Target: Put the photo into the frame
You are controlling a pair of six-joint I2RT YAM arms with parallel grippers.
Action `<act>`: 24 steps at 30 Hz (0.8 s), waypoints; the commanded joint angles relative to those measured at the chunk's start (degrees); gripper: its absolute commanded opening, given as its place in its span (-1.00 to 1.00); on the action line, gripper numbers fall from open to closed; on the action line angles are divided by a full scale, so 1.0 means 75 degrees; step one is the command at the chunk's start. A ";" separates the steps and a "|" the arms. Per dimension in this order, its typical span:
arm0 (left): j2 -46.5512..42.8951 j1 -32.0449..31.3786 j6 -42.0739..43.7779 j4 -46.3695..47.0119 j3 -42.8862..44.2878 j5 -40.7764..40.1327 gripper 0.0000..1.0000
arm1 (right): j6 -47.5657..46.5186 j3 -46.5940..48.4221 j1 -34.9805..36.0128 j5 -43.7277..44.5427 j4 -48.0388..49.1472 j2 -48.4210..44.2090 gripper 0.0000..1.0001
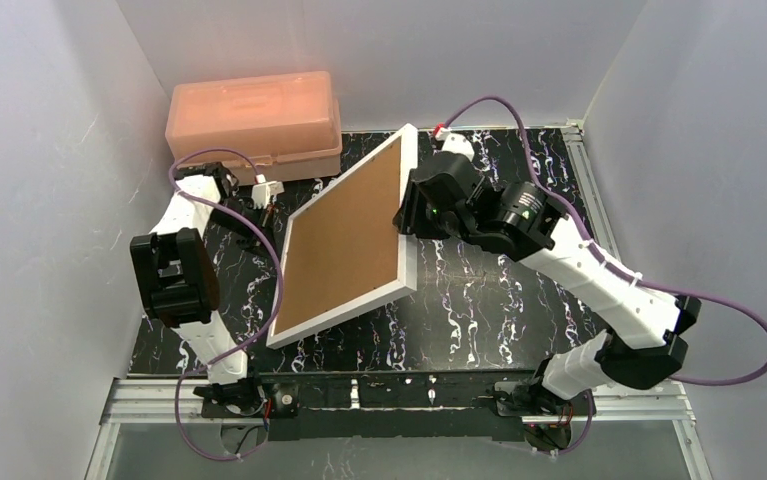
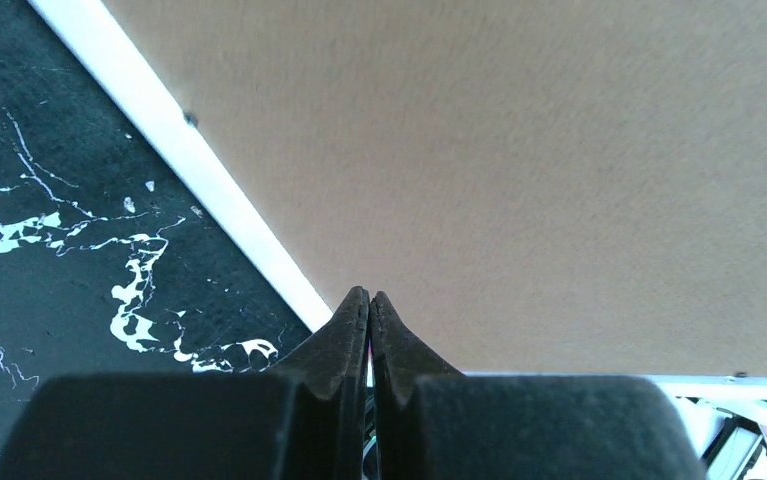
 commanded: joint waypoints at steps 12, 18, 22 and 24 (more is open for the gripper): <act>0.0129 0.0872 0.0446 -0.0268 -0.0014 0.0306 -1.00 | 0.0376 -0.3105 -0.0586 -0.1776 0.4140 -0.1879 -0.97; -0.0146 0.1003 0.0807 -0.1358 0.1005 0.0837 -1.00 | -0.0117 -0.2922 -0.0920 -0.2075 0.4424 -0.1813 -0.97; 0.0009 0.1003 0.0908 -0.2010 0.1715 0.1080 -1.00 | -0.1234 -0.1481 -0.1205 -0.2272 0.3777 -0.1108 -0.97; -0.0027 0.0997 0.0868 -0.2098 0.1790 0.1193 -1.00 | -0.1777 -0.0605 -0.1268 -0.2389 0.3355 -0.0683 -0.97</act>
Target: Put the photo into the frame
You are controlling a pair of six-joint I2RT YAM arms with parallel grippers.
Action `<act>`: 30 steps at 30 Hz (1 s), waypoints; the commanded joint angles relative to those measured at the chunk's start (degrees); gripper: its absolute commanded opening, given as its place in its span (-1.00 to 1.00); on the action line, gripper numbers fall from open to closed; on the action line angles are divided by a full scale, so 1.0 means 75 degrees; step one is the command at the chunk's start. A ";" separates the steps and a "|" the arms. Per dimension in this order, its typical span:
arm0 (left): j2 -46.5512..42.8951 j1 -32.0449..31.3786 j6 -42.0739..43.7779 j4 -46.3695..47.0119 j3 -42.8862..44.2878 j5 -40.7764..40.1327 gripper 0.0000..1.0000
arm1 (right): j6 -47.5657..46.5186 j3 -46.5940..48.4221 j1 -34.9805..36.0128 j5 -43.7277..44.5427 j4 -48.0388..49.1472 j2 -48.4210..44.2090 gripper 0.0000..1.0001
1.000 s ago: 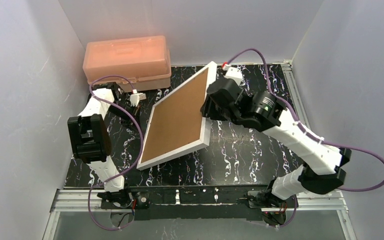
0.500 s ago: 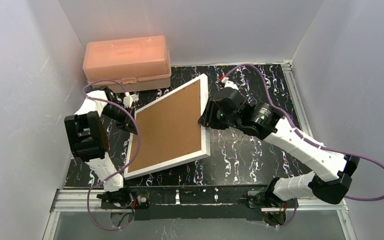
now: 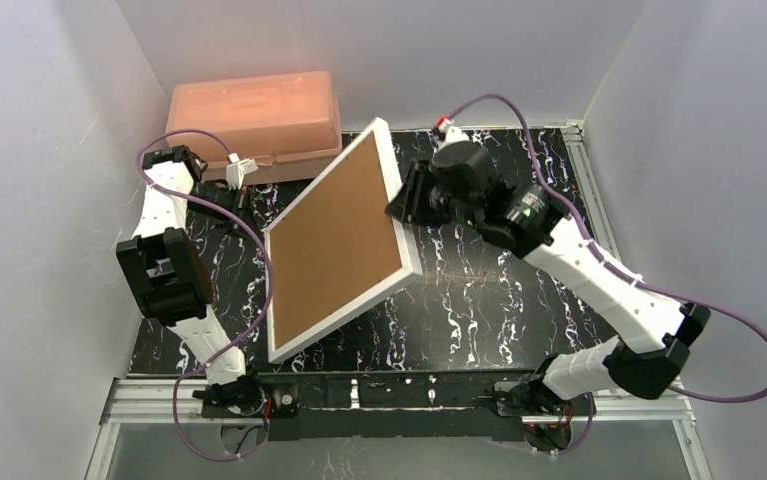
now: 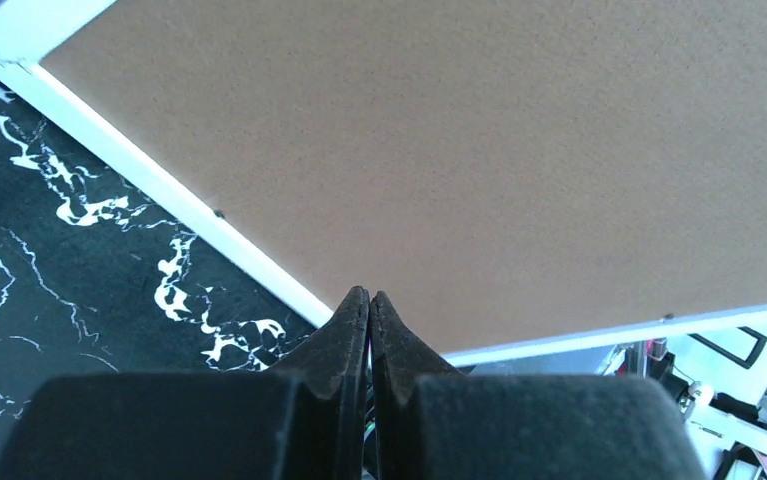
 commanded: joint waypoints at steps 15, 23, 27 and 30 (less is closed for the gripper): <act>-0.1078 -0.0046 0.0204 -0.0846 -0.0585 0.1170 -1.00 | -0.3657 0.5678 -0.0343 -0.0574 -0.1218 0.2196 -0.97; -0.1273 -0.0005 -0.0314 -0.0851 -0.0428 0.1984 -1.00 | -0.3977 0.6199 0.0260 -0.0540 -0.1205 0.2521 -0.97; -0.1473 -0.0421 -0.0497 -0.0303 -0.0932 0.1650 -1.00 | -0.4206 0.6773 0.0362 -0.0145 -0.1232 0.2706 -0.97; -0.1667 -0.0805 -0.0476 0.0090 -0.1599 0.1270 -1.00 | -0.4219 0.6356 0.0362 -0.0223 -0.0956 0.2545 -0.97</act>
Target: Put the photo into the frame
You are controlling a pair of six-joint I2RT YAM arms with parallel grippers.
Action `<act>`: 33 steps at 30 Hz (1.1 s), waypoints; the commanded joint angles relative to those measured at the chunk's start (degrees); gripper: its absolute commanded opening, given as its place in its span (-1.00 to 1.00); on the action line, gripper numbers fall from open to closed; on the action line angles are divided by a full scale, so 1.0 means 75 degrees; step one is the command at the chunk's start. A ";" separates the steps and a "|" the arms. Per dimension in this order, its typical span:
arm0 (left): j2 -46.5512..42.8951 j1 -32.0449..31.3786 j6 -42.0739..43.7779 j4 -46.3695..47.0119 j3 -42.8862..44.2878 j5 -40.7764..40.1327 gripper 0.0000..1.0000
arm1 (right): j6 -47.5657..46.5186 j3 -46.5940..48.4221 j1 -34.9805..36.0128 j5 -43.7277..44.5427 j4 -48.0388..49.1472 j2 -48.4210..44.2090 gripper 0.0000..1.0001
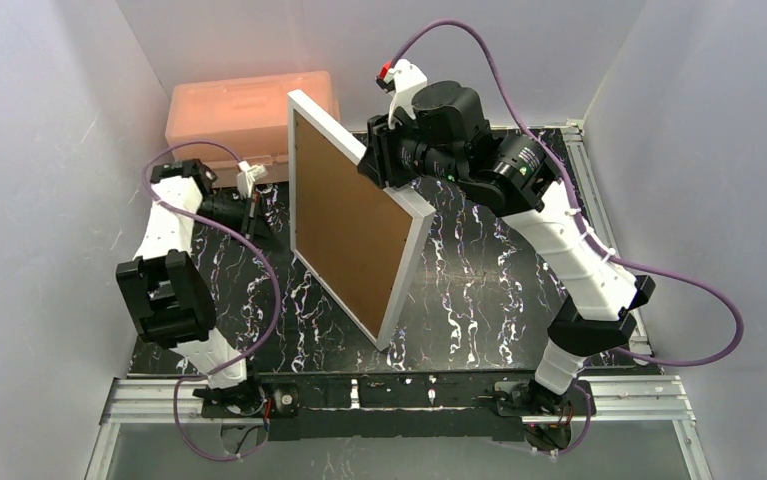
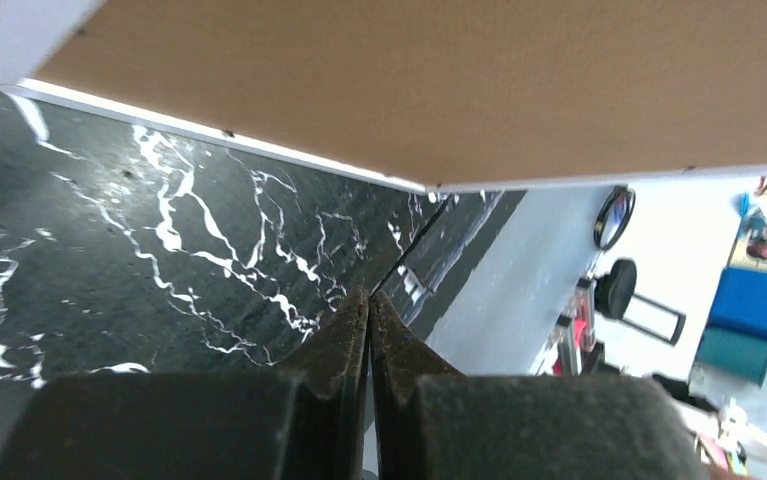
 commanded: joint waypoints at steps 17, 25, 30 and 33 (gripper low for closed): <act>-0.3889 -0.2075 0.4172 0.5330 -0.5887 -0.3069 -0.67 | -0.0046 -0.0163 -0.0016 -0.0147 0.1196 -0.0328 -0.97; -0.5558 -0.2764 0.6953 0.8503 -0.8477 -0.3752 -0.45 | 0.0092 -0.0562 -0.0024 -0.0174 0.1473 -0.0472 -0.97; -0.6394 -0.2840 0.9277 1.0839 -1.0128 -0.3100 -0.39 | 0.0208 -0.0785 -0.0027 -0.0249 0.1522 -0.0571 -0.97; -0.6774 -0.2903 1.0188 1.1036 -1.0552 -0.2487 -0.25 | 0.0294 -0.1020 -0.0030 -0.0319 0.1642 -0.0694 -0.97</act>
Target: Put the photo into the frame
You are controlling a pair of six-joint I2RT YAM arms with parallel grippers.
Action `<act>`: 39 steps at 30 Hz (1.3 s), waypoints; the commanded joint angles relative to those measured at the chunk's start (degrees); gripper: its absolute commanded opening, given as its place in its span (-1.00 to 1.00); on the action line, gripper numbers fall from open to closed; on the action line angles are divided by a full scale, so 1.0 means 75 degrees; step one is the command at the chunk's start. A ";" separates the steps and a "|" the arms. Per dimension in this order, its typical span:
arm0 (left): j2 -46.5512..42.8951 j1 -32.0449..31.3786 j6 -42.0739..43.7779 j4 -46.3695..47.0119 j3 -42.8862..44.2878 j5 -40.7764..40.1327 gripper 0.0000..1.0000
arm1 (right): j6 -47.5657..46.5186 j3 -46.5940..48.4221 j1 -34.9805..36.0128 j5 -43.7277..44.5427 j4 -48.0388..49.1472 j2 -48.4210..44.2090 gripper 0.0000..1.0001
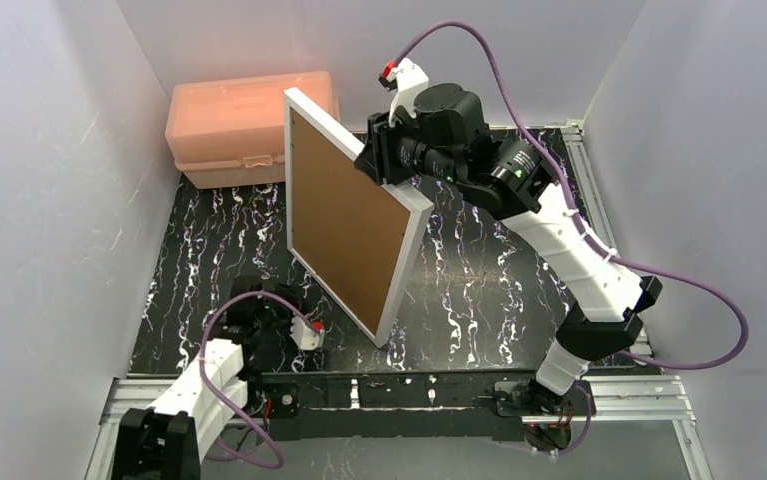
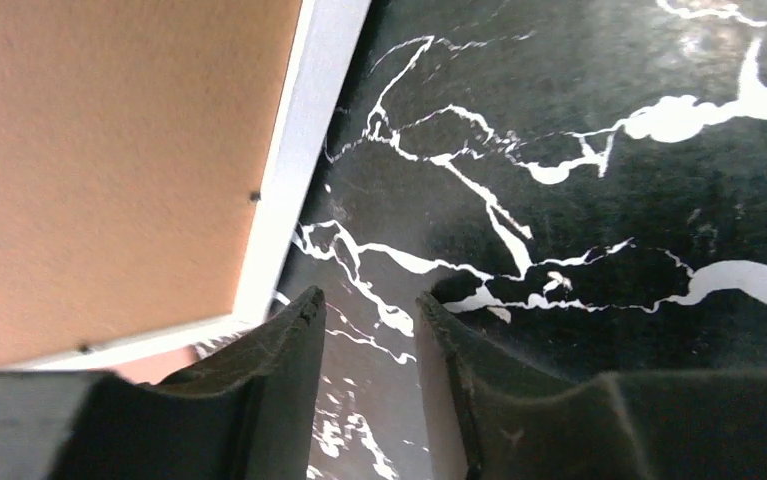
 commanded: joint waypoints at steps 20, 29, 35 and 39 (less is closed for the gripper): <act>0.4164 -0.1259 0.4439 0.3904 0.0093 0.0681 -0.18 | 0.0656 -0.0868 -0.0012 -0.1037 0.1404 -0.0556 -0.97; 0.7247 -0.2348 0.3492 0.8032 0.0875 -0.1053 -0.46 | 0.0332 -0.0527 -0.0031 -0.1014 0.1394 -0.0180 -0.97; 0.7701 -0.2422 0.3230 0.8920 0.1120 -0.1405 -0.57 | 0.0255 -0.0722 -0.0047 -0.1053 0.1325 -0.0103 -0.97; 0.6857 -0.2425 0.2710 0.8886 0.0584 -0.1584 -0.53 | 0.0111 -0.0844 -0.0043 -0.1056 0.1241 -0.0166 -0.97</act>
